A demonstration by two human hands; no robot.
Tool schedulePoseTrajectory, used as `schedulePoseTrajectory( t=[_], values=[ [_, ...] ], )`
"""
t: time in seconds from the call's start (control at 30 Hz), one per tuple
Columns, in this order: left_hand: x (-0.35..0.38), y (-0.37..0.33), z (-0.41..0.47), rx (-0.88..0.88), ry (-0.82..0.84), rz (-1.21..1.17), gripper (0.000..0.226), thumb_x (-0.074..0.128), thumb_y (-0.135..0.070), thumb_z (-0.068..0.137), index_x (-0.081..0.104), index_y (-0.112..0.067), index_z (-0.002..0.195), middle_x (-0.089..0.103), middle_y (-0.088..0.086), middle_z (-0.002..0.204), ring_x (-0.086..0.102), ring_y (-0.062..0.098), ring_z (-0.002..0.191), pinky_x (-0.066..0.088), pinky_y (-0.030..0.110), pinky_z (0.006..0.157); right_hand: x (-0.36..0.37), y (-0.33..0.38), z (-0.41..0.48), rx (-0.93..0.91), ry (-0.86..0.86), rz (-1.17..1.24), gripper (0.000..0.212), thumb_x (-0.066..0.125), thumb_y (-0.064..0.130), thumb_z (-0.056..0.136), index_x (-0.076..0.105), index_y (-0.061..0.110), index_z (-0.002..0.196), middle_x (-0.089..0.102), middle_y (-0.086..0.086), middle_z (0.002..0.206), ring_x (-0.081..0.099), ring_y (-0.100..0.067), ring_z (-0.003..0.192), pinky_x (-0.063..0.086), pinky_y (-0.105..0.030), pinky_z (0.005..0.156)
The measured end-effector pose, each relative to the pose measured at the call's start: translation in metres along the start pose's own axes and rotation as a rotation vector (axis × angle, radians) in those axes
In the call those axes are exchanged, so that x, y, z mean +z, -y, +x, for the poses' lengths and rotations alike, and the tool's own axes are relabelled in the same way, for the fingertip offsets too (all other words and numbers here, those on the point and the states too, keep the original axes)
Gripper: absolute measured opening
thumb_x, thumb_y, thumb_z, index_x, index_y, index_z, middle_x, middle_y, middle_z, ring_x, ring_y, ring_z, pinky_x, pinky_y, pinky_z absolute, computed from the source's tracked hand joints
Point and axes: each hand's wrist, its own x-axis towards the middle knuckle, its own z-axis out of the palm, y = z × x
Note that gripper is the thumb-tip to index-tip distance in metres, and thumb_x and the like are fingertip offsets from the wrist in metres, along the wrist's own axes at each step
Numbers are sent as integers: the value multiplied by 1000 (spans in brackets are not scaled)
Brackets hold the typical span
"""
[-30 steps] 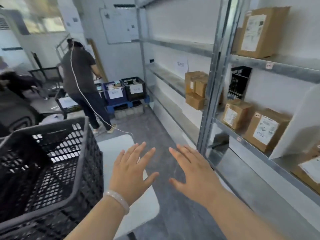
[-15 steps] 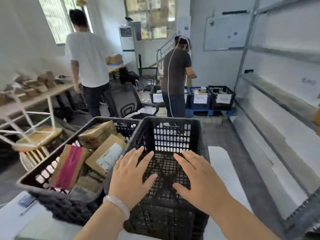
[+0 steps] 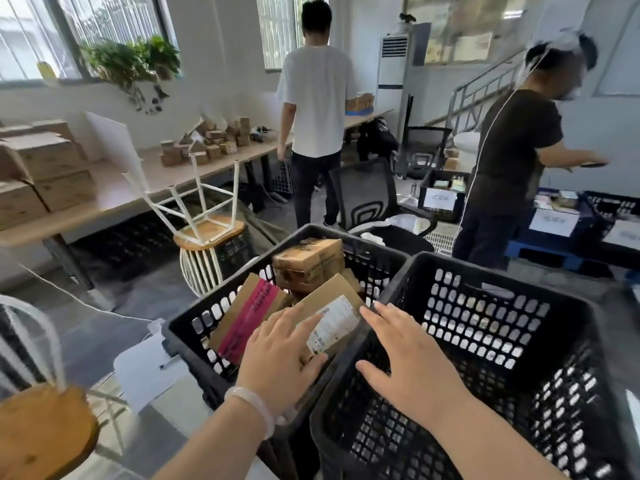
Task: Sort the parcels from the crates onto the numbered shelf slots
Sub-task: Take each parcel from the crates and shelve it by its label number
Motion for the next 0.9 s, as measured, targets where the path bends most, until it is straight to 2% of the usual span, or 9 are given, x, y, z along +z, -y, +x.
schedulePoseTrajectory(
  t=[0.07,0.2,0.3,0.43,0.53,0.6,0.7,0.83,0.9],
  values=[
    [6,23,9,-14,29,-12,66,43,-66,90,22,-49,150,21,-12,161,19,15,148,26,45,119,11,6,17,11,16,8,77,45,61,89,11,34,153,11,11,160,3,-6,146,4,-28,120],
    [13,71,47,13,19,-93,66,46,-65,89,26,-47,149,26,-10,159,23,15,146,26,42,119,31,19,59,69,33,10,77,48,61,89,10,37,153,12,11,159,4,-6,146,1,-24,116],
    [18,104,90,57,53,-160,66,45,-65,89,27,-46,149,26,-9,159,21,17,147,20,39,120,45,29,99,205,-12,103,75,52,56,90,15,38,152,18,12,158,9,-4,144,6,-21,113],
    [25,147,149,139,61,-238,61,53,-57,88,42,-38,145,36,-5,154,31,22,141,24,34,115,71,48,158,350,16,171,70,51,53,91,20,36,152,22,10,157,13,-6,144,11,-23,112],
    [37,170,192,140,112,-288,59,56,-54,90,42,-36,145,34,-3,156,27,21,143,19,31,116,85,58,206,505,-5,218,68,54,51,91,27,32,151,32,7,153,24,-11,142,25,-31,114],
    [47,179,213,144,161,-326,60,55,-53,91,40,-36,147,33,-3,156,25,21,144,18,32,117,95,60,231,612,-54,281,66,57,49,90,33,30,148,41,4,148,35,-15,137,32,-31,109],
    [62,188,228,158,200,-416,60,57,-52,91,41,-36,146,35,-5,154,26,19,142,20,31,116,112,60,257,796,-71,406,68,59,50,88,34,30,149,43,2,147,41,-18,133,35,-30,105],
    [73,197,228,181,190,-494,57,58,-49,92,44,-35,145,39,-9,151,29,13,140,24,28,116,132,48,285,998,-55,482,71,56,51,90,29,24,151,37,-1,152,37,-21,137,34,-32,104],
    [74,199,227,189,183,-517,56,59,-46,92,44,-35,145,40,-10,150,30,12,139,26,30,117,141,44,295,1060,-58,525,69,57,51,90,33,22,149,42,-2,149,42,-23,132,36,-30,97]
  ],
)
